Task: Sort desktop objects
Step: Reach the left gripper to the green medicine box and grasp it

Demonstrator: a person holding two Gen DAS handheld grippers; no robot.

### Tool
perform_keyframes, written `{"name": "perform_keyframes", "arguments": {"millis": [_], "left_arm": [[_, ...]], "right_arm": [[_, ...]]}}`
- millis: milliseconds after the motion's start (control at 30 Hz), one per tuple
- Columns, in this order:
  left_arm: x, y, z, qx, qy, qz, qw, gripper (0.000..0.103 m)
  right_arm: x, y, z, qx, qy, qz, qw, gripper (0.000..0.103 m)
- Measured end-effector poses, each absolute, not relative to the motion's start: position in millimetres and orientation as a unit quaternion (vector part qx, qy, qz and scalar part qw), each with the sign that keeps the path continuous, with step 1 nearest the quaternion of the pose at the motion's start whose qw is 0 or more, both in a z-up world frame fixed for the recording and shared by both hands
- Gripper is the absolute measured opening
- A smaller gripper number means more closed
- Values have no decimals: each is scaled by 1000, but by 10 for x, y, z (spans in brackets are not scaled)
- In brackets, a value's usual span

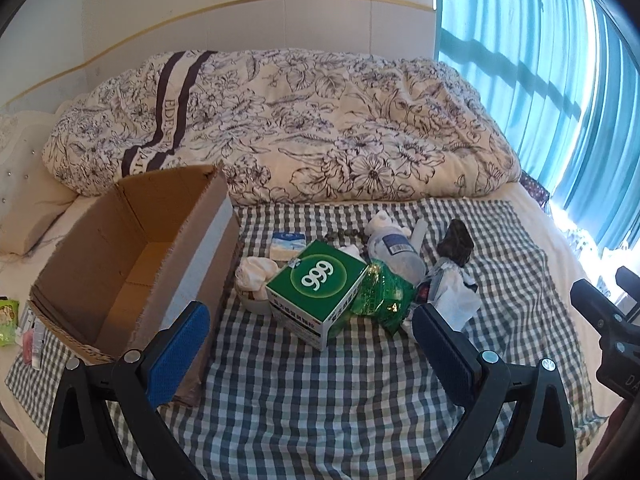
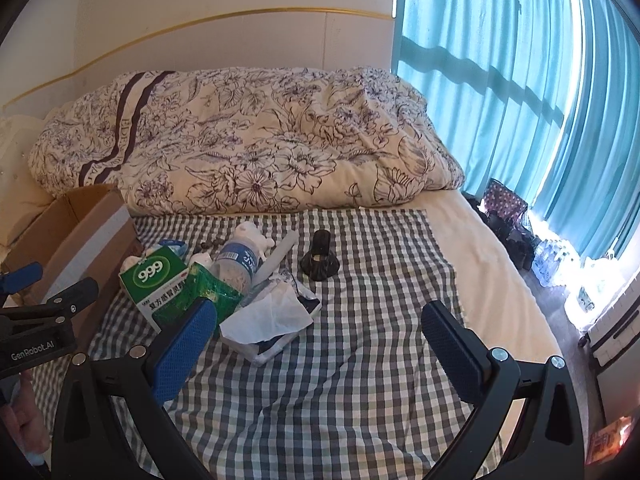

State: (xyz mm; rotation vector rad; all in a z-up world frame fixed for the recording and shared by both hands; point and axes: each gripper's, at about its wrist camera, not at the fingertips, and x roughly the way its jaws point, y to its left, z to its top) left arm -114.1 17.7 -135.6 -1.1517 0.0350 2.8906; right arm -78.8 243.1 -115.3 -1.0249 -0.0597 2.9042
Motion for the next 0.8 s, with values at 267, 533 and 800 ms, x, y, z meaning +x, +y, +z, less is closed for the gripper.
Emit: {"name": "perform_keyframes", "arguments": {"millis": [267,533,800], "left_arm": [[-1383,124,-1754,-392,17,920,15,103],[-1667,64,-2043,-401,36,914,45,103],[-1883,49,-2284,-385,87,914,90,103]], "right_arm": [[-993,2386,-1440,-355,-22,934,17,103],[-1216,2279,-1702,-375,-24,927,7,103],[-1417,2189,-1951,-396,-19,918,3,103]]}}
